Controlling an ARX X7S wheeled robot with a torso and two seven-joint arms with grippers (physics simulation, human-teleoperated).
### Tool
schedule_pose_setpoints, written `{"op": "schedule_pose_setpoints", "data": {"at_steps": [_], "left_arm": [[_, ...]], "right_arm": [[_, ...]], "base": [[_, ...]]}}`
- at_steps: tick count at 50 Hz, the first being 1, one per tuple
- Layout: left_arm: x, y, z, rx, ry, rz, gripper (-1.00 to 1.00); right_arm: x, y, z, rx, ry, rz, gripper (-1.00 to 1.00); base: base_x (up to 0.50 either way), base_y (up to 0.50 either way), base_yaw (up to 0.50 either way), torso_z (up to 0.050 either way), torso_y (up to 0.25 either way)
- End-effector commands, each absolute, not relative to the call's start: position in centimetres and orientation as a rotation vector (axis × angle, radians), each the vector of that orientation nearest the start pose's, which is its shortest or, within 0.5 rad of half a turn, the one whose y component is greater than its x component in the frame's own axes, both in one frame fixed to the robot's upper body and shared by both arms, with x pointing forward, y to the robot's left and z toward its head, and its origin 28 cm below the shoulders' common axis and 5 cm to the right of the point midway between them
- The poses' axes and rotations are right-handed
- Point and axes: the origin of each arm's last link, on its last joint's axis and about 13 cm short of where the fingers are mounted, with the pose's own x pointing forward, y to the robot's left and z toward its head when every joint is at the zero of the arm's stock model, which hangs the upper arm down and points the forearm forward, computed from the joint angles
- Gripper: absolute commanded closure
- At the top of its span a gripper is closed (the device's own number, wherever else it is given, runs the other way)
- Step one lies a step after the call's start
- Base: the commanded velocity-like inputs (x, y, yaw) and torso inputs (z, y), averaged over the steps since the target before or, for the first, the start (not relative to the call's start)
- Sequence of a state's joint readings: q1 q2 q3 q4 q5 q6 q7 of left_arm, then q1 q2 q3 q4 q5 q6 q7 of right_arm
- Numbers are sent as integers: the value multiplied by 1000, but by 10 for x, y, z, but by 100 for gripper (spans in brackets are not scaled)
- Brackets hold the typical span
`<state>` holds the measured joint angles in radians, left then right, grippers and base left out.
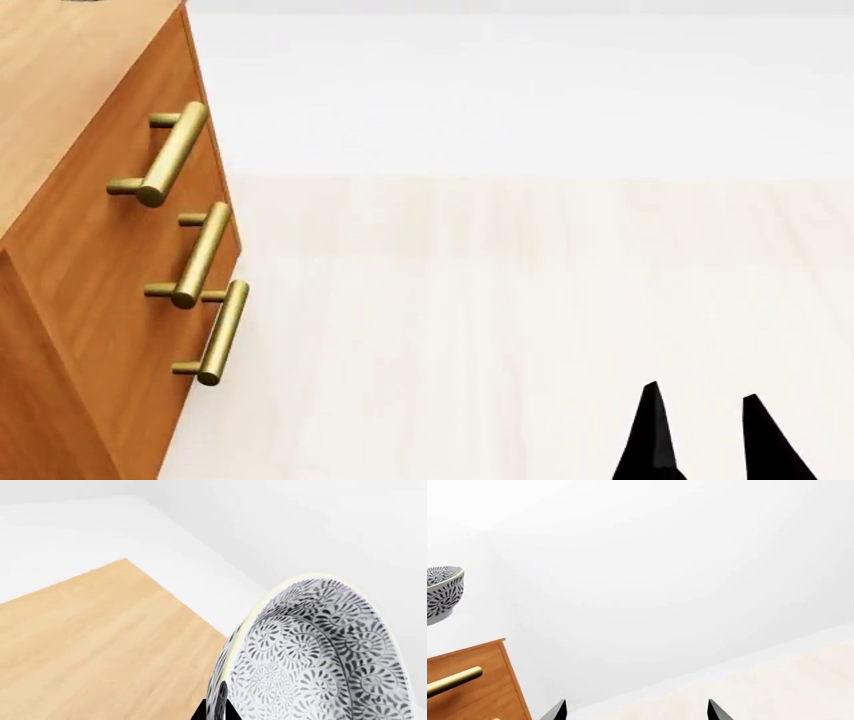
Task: Put the bowl on top of the cabinet.
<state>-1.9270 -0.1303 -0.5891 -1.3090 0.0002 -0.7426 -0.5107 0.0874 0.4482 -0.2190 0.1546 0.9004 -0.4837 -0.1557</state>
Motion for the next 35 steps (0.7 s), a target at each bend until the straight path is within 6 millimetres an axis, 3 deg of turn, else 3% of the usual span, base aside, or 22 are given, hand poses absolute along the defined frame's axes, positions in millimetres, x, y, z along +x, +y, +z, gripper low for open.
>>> {"op": "schedule_pose_setpoints", "data": {"at_steps": [1,18,35], "left_arm": [[403,250,405,-610,216,414,100],[407,257,393,-631,239,446,100],[408,255,389,-534,230,455,100]], "right_arm": [[228,-181,39,415,-338,141,-100],[228,-180,39,413,-336,144,-100],[229,-178,38,409,-330,152,-100]], "base": [[0,0,0,0,0],[0,0,0,0,0],[0,0,0,0,1]]}}
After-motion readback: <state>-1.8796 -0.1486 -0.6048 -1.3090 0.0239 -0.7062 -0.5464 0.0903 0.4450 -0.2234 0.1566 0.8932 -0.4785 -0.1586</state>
